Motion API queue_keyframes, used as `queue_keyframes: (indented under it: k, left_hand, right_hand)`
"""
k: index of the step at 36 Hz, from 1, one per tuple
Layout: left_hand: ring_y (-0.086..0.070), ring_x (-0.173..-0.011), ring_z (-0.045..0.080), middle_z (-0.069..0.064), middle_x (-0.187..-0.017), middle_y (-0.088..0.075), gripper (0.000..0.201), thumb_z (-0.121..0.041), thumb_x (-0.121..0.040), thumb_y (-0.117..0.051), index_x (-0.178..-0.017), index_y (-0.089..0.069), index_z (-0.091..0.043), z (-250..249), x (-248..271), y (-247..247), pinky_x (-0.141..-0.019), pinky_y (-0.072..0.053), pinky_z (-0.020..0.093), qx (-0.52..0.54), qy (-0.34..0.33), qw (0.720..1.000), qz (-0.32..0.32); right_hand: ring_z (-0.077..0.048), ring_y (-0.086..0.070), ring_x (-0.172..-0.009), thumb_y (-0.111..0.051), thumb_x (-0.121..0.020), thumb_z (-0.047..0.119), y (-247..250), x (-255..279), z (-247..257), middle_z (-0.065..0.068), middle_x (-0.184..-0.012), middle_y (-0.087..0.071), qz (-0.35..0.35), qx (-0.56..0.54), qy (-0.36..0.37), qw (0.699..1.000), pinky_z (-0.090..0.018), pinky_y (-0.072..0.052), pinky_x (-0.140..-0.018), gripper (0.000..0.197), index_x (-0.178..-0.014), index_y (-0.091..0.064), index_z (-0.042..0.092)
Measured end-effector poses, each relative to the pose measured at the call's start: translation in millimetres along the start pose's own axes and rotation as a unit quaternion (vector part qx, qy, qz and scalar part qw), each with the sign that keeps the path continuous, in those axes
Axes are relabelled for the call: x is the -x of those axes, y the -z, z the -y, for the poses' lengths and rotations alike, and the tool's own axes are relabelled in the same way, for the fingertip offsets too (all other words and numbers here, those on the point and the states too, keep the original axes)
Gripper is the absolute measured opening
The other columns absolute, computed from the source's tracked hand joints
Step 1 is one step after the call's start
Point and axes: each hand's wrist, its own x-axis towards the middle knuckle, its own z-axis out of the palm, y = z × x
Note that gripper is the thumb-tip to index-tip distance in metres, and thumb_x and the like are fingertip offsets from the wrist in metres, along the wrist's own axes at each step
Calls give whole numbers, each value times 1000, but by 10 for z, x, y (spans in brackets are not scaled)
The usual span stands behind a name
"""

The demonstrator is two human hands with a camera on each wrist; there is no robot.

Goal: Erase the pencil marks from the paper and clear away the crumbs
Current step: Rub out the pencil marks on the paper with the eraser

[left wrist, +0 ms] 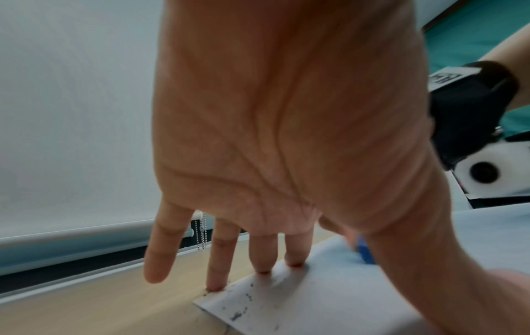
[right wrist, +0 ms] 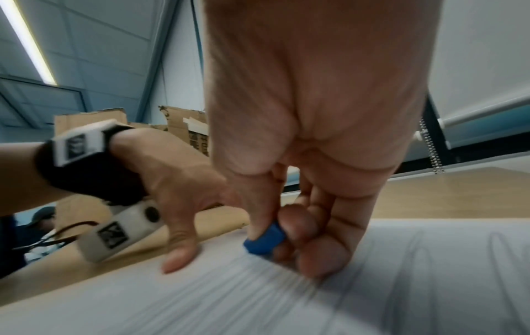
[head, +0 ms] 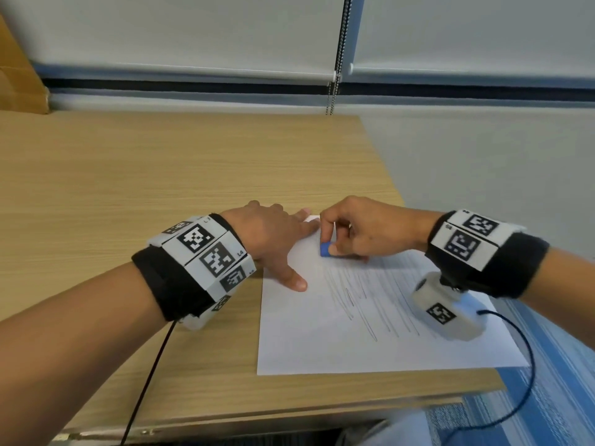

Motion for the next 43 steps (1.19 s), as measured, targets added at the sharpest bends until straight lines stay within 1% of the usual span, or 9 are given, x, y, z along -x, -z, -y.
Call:
queue_keyframes:
  k: [4,10,12,16,22,28,34,39,43]
  left_hand:
    - [-21,-144,27,-9,-162,14,114,-75,-75,-57,-153,14,-31,-7,-16,3,-109,-27,48,-2,2,1000,3]
    - [-24,-143,28,-7,-162,14,112,-74,-76,-57,-153,12,-32,-20,-14,11,-108,-29,48,-1,2,1000,6]
    - [-22,-144,28,-7,-162,14,112,-74,-76,-57,-153,12,-31,-17,-12,8,-110,-28,48,-2,1,1000,4]
    - [-21,-144,27,-8,-161,16,115,-74,-75,-58,-152,16,-31,-11,-31,-7,-109,-28,47,-2,2,1000,3]
    - [-27,-141,28,-8,-162,12,109,-74,-75,-58,-153,7,-35,4,-18,-5,-104,-33,46,5,-6,1000,-1]
    - [-20,-144,26,-9,-161,16,116,-77,-73,-57,-152,16,-32,15,-52,-28,-107,-31,46,0,-3,1000,-2]
    - [-20,-144,27,-9,-161,16,116,-75,-73,-58,-152,16,-33,6,-54,-15,-107,-34,50,4,0,1000,7]
    - [-21,-145,27,-10,-161,17,118,-76,-72,-58,-152,16,-33,5,-58,-16,-107,-34,50,3,4,1000,9]
    - [-23,-144,27,-9,-161,16,117,-75,-73,-60,-152,15,-32,2,-66,-14,-107,-36,49,7,5,1000,5]
  right_hand:
    - [-1,-52,-48,-67,-87,17,-43,175,65,-3,-67,-64,97,1,12,995,-16,-46,-55,5,-92,-68,17]
    - [-5,-53,-51,-66,-87,17,-81,87,23,-2,-65,-63,-27,1,10,1000,-20,-46,-55,3,-90,-65,17]
    - [-2,-48,-52,-66,-87,16,-133,160,17,2,-65,-58,-20,-1,29,999,-17,-42,-54,4,-89,-63,18]
    - [-2,-48,-52,-66,-88,19,-142,256,72,4,-66,-57,75,14,49,996,-14,-39,-54,4,-89,-64,23]
    - [-1,-49,-55,-67,-87,18,-124,117,64,5,-64,-56,-9,26,33,999,-14,-41,-55,3,-89,-67,20]
    - [-2,-48,-54,-66,-88,18,-101,293,82,-5,-72,-63,123,31,39,991,-14,-42,-56,8,-89,-65,26]
    - [-5,-48,-55,-66,-88,20,-197,217,55,-4,-70,-61,-15,27,47,998,-17,-41,-54,4,-88,-64,24]
    - [-3,-50,-52,-66,-88,19,-194,421,75,2,-65,-60,108,-6,47,993,-16,-42,-57,6,-88,-65,24]
    - [-6,-54,-47,-65,-89,17,-174,294,71,0,-62,-62,32,-6,30,999,-21,-47,-57,4,-89,-66,21]
